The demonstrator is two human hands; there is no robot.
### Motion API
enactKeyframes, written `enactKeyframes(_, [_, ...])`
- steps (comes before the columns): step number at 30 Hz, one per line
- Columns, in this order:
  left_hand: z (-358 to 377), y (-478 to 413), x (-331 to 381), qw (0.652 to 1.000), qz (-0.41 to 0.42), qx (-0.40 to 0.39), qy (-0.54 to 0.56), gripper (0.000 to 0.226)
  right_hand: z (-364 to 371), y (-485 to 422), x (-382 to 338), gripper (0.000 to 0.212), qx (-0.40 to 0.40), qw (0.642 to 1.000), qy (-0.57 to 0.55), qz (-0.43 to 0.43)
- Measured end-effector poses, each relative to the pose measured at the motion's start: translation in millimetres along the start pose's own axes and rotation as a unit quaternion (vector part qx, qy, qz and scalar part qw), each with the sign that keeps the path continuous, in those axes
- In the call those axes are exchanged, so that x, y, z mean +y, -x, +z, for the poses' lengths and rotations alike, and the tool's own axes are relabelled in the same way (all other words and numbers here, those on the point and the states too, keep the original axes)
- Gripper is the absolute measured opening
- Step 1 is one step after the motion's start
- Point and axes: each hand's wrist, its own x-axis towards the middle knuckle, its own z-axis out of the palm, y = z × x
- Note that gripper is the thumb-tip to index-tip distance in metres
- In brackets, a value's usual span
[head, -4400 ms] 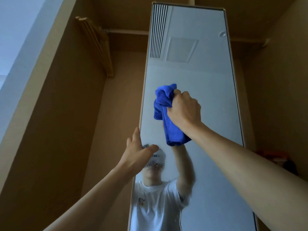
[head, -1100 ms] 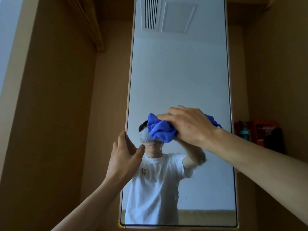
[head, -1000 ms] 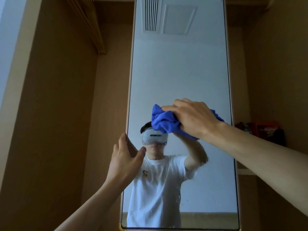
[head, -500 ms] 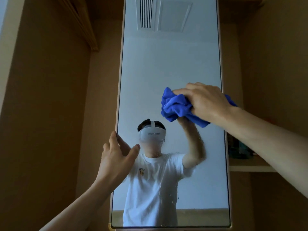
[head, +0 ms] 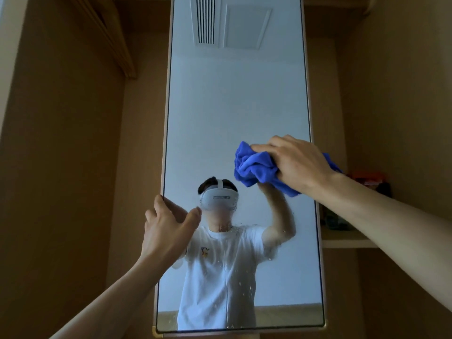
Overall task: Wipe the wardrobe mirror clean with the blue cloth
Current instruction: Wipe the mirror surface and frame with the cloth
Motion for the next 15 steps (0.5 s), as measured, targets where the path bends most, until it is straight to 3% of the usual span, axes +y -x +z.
enactKeyframes(5, [-2,-2,4,1.0,-0.003,0.002,-0.004,0.09,-19,-18,34,0.016,0.03,0.996,0.013,0.082])
enactKeyframes(10, [1,-3,6,1.0,0.003,0.015,-0.007,0.071,-21,-14,39,0.018,0.036,0.996,-0.006,0.08])
enactKeyframes(15, [7,-4,2,1.0,0.008,0.027,-0.007,0.095,-10,10,32,0.021,0.015,0.999,-0.012,0.045])
